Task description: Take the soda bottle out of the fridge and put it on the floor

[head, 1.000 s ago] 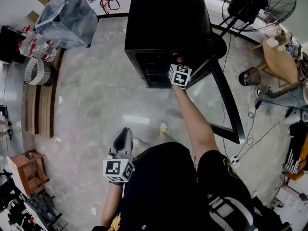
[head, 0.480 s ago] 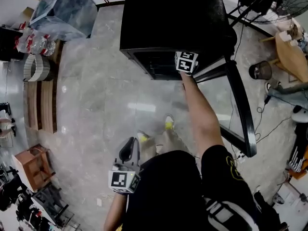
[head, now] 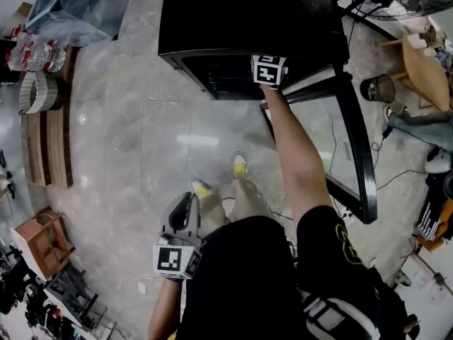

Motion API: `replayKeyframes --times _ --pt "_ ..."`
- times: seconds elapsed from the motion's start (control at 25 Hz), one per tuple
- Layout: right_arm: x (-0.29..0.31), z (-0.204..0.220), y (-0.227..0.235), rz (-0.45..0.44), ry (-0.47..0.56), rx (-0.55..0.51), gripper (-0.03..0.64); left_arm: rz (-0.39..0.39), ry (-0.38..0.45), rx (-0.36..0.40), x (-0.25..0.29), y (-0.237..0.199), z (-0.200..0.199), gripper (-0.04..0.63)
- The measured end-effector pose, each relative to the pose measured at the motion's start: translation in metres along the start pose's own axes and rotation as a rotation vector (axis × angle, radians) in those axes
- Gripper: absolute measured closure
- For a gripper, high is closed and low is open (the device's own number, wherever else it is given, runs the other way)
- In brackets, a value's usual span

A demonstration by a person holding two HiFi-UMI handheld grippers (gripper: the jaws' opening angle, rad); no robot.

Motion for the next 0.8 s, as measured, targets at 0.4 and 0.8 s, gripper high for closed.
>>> replayKeyframes --times 0.4,0.8 --pt "-0.018 -0.015 0.0 0.018 0.006 -0.001 0.497 0.006 0.011 0.014 -0.009 0.0 0.003 0.545" --pt "-0.045 -0.016 -0.002 0.018 0.012 0.016 0.497 -0.012 0.029 0.0 -0.016 0.007 0.004 0.545"
Point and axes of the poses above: the fingertips, and each gripper's own axes: x forward along the fingers, y to its right, z out of its underside, the point moved 4 cm from there along -x, backward along the fingers, and after that the axes turned 13 degrees about y, right-handed, at the moved point
